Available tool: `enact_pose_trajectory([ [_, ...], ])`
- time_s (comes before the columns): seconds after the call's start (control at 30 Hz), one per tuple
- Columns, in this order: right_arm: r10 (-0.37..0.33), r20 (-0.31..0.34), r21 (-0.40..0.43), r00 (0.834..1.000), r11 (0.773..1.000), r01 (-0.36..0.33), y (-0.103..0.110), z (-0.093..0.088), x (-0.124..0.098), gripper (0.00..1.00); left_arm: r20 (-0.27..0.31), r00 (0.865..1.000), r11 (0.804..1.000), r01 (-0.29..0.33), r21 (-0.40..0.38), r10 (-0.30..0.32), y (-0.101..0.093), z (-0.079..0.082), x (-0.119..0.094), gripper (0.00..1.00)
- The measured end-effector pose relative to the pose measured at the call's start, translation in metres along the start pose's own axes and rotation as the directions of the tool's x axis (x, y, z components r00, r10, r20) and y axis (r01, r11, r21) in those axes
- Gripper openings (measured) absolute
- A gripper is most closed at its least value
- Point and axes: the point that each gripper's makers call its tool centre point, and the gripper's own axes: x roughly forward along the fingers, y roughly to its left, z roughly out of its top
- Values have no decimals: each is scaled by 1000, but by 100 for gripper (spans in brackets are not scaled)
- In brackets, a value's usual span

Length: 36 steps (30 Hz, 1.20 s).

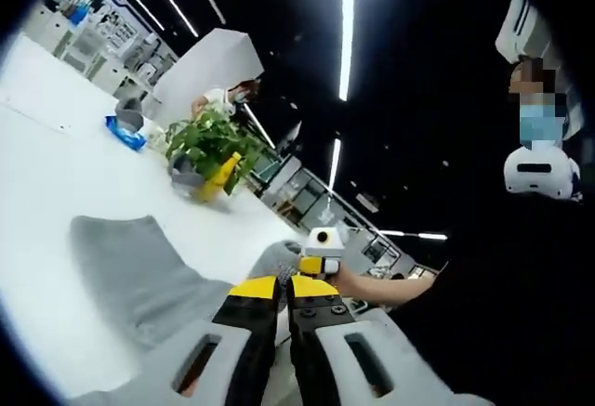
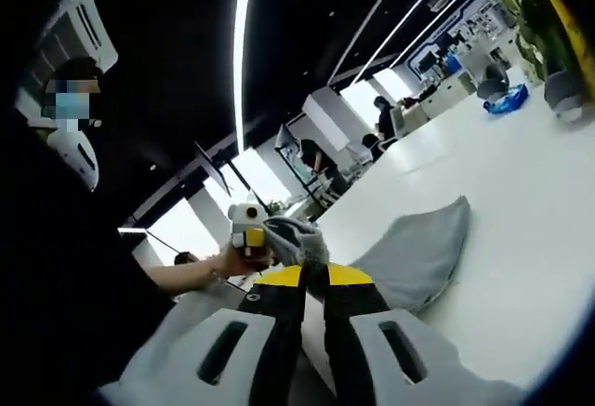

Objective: Fold the towel on the table until its edges align and the towel forms a compact rectangular stack.

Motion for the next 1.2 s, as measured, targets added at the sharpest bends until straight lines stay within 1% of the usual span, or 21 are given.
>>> enact_pose_trajectory([
  [0.13, 26, 12, 10, 1000, 1000, -27, 7, 2, 2, 4, 21, 1000, 1000, 11, 5, -12, -5, 4, -1, 3],
  [0.23, 44, 15, 11, 999, 999, -44, 13, 3, 3, 4, 36, 999, 999, 39, 0, -38, -9, 7, -2, 3],
  [0.33, 73, 40, 8, 997, 997, -73, 21, 12, 3, 4, 64, 995, 997, 73, -6, -73, -15, 13, -3, 3],
  [0.4, 101, 59, -1, 993, 995, -101, 30, 20, 4, 4, 122, 985, 993, 121, -15, -119, -24, 24, -5, 3],
  [0.47, 121, 73, -14, 990, 993, -120, 36, 25, 6, 4, 153, 977, 988, 152, 0, -150, -30, 30, -9, 3],
  [0.57, 165, 84, -25, 983, 986, -163, 50, 32, 10, 4, 192, 958, 976, 217, -11, -211, -42, 38, -13, 3],
  [0.6, 191, 95, -23, 977, 982, -190, 52, 37, 8, 4, 197, 956, 974, 226, -11, -219, -44, 39, -14, 3],
  [0.7, 226, 118, -17, 967, 974, -225, 61, 43, 9, 4, 201, 950, 969, 247, -7, -241, -52, 42, -16, 3],
  [0.73, 231, 120, -18, 965, 973, -230, 63, 44, 10, 4, 201, 950, 969, 246, -5, -240, -53, 42, -16, 3],
  [0.77, 234, 124, -19, 964, 972, -233, 65, 45, 10, 4, 211, 951, 974, 228, 11, -225, -53, 44, -17, 3],
  [0.8, 235, 123, -20, 964, 972, -235, 66, 46, 11, 4, 205, 952, 974, 228, 14, -226, -55, 43, -17, 3],
  [0.93, 240, 121, -9, 963, 970, -241, 61, 45, 9, 4, 205, 951, 973, 233, 6, -229, -56, 43, -17, 3],
  [0.97, 233, 122, -3, 965, 972, -235, 57, 44, 8, 4, 205, 953, 974, 227, 3, -222, -54, 42, -17, 3],
  [1.07, 188, 112, 22, 976, 981, -192, 45, 39, 8, 4, 182, 966, 982, 190, -14, -185, -43, 37, -14, 3],
  [1.1, 165, 105, 50, 981, 984, -171, 36, 37, 7, 4, 171, 972, 985, 169, -24, -163, -38, 34, -13, 3],
  [1.13, 151, 98, 66, 984, 985, -157, 31, 35, 6, 4, 165, 974, 987, 160, -30, -153, -35, 32, -12, 3],
  [1.17, 140, 95, 69, 986, 987, -147, 28, 34, 6, 4, 158, 977, 988, 151, -36, -144, -33, 30, -11, 3],
  [1.2, 121, 87, 70, 989, 989, -127, 20, 32, 5, 4, 148, 982, 990, 128, -53, -119, -27, 27, -11, 3],
])
